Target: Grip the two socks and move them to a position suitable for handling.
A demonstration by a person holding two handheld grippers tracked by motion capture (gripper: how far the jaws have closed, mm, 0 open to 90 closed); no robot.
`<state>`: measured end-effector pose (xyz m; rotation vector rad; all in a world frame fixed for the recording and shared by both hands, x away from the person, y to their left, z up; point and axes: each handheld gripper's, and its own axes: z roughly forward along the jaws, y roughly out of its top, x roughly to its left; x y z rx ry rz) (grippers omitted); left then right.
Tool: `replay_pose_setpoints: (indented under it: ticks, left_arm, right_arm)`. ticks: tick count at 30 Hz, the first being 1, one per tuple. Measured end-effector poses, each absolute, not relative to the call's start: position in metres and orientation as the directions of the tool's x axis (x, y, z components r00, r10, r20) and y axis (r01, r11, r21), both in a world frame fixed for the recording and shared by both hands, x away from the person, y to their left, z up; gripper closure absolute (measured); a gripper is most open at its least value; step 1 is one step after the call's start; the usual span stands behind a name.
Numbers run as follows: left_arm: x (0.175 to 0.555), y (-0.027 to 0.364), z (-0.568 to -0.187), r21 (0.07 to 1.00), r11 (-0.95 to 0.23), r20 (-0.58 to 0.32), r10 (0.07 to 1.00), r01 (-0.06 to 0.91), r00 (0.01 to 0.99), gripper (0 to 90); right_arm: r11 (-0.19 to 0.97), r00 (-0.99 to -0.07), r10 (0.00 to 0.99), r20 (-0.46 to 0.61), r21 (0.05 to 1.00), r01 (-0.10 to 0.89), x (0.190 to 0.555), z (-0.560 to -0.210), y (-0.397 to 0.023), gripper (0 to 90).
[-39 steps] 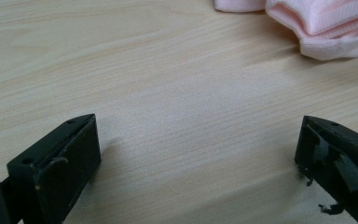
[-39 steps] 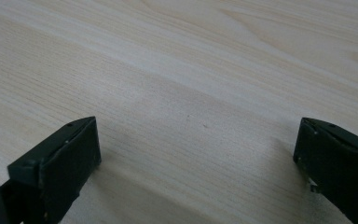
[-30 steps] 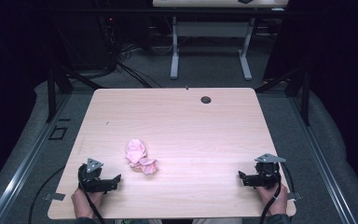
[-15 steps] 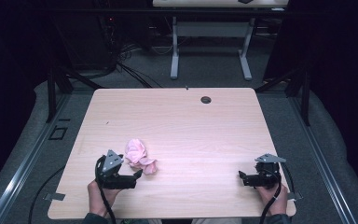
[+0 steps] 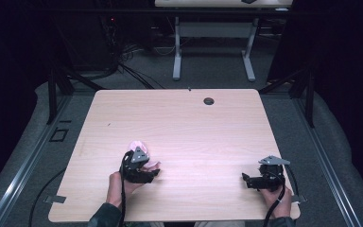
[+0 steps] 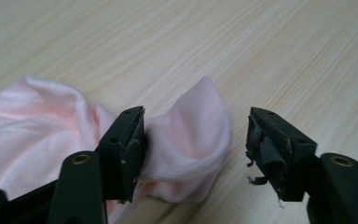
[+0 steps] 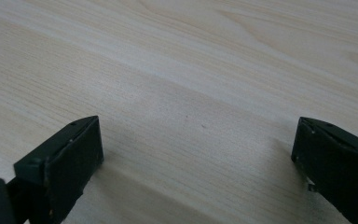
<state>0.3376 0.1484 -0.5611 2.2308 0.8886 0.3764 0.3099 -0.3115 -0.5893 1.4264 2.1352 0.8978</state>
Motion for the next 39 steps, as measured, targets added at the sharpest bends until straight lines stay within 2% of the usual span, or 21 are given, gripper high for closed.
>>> replay_pose_setpoints:
  ticks: [4,10,11,16,22,31,35,39]
  left_arm:
    - [0.339,0.147,-0.567,0.681,-0.523,0.004,0.702,0.512,0.712,47.7]
    - [0.337,0.147,-0.571,0.676,-0.534,0.041,0.714,0.507,0.699,55.3]
    - [0.336,0.146,-0.572,0.681,-0.532,0.054,0.722,0.504,0.690,61.1]
    - [0.334,0.149,-0.572,0.697,-0.508,0.047,0.736,0.505,0.676,73.2]
    - [0.329,0.154,-0.567,0.722,-0.475,0.026,0.745,0.503,0.667,75.0]
    - [0.307,0.152,-0.523,0.798,-0.406,-0.004,0.735,0.446,0.678,74.7]
    - [0.295,0.131,-0.509,0.811,-0.412,-0.026,0.683,0.414,0.730,74.6]
    - [0.291,0.104,-0.513,0.796,-0.449,-0.041,0.629,0.406,0.776,74.6]
  right_arm:
    - [0.265,-0.386,0.923,0.010,0.710,0.652,0.310,-0.589,-0.312,1.6]
    - [0.264,-0.385,0.923,0.010,0.711,0.652,0.310,-0.589,-0.312,1.8]
    - [0.263,-0.384,0.923,0.011,0.711,0.652,0.310,-0.589,-0.312,2.0]
    - [0.265,-0.385,0.923,0.010,0.710,0.653,0.310,-0.589,-0.312,2.3]
    - [0.264,-0.383,0.924,0.009,0.711,0.652,0.310,-0.589,-0.312,2.6]
    - [0.260,-0.380,0.925,0.009,0.713,0.651,0.310,-0.589,-0.312,3.0]
    - [0.258,-0.376,0.927,0.008,0.714,0.651,0.310,-0.589,-0.312,3.3]
    - [0.257,-0.376,0.927,0.009,0.714,0.651,0.310,-0.589,-0.312,3.4]
